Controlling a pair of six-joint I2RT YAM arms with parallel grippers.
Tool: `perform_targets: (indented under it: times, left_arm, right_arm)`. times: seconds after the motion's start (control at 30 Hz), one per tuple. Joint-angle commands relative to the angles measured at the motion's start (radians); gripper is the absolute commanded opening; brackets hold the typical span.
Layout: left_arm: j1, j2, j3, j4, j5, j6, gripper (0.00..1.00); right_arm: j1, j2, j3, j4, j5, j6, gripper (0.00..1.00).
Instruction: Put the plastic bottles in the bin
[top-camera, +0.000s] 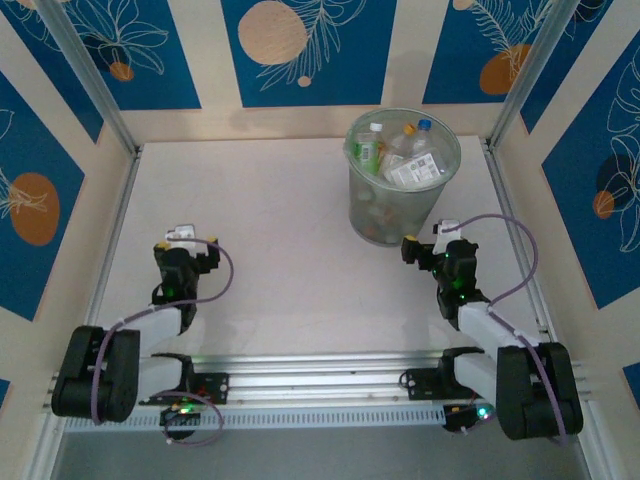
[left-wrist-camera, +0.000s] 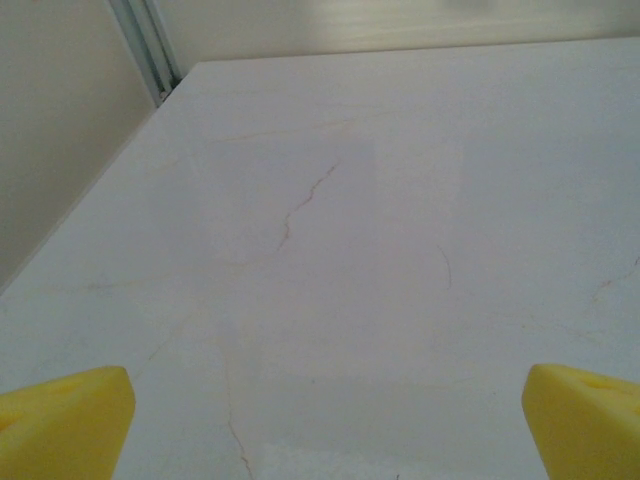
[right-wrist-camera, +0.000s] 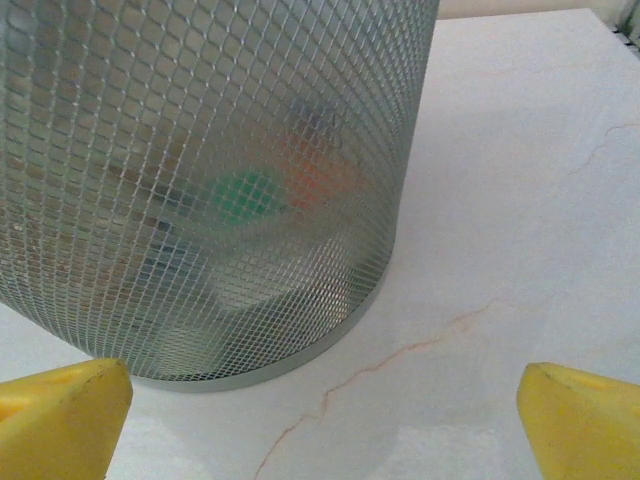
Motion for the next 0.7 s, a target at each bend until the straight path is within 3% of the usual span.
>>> perform_targets:
  times: [0.0, 0.13, 0.23, 0.33, 0.4, 0.67]
  left_arm:
    - [0.028, 0.046, 0.024, 0.102, 0.069, 0.013, 1.0]
    - [0.05, 0.109, 0.061, 0.105, 0.137, -0.001, 1.0]
    - [0.052, 0.236, 0.061, 0.235, 0.171, -0.009, 0.99]
    - [0.052, 0.337, 0.114, 0.257, 0.224, 0.011, 1.0]
    - [0.051, 0.327, 0.157, 0.145, 0.26, 0.024, 1.0]
    - [0.05, 0.331, 0.177, 0.112, 0.29, 0.043, 1.0]
  right_arm:
    - [-0.008, 0.044, 0.012, 0.1, -0.052, 0.003, 0.99]
    - [-0.011, 0.087, 0.029, 0.126, -0.064, 0.0, 0.99]
    - [-0.014, 0.123, 0.047, 0.144, -0.081, -0.008, 0.99]
    - [-0.018, 0.165, 0.067, 0.163, -0.103, -0.014, 0.99]
    - [-0.02, 0.193, 0.081, 0.183, -0.119, -0.017, 0.99]
    - [-0.03, 0.381, 0.142, 0.287, -0.172, -0.058, 0.99]
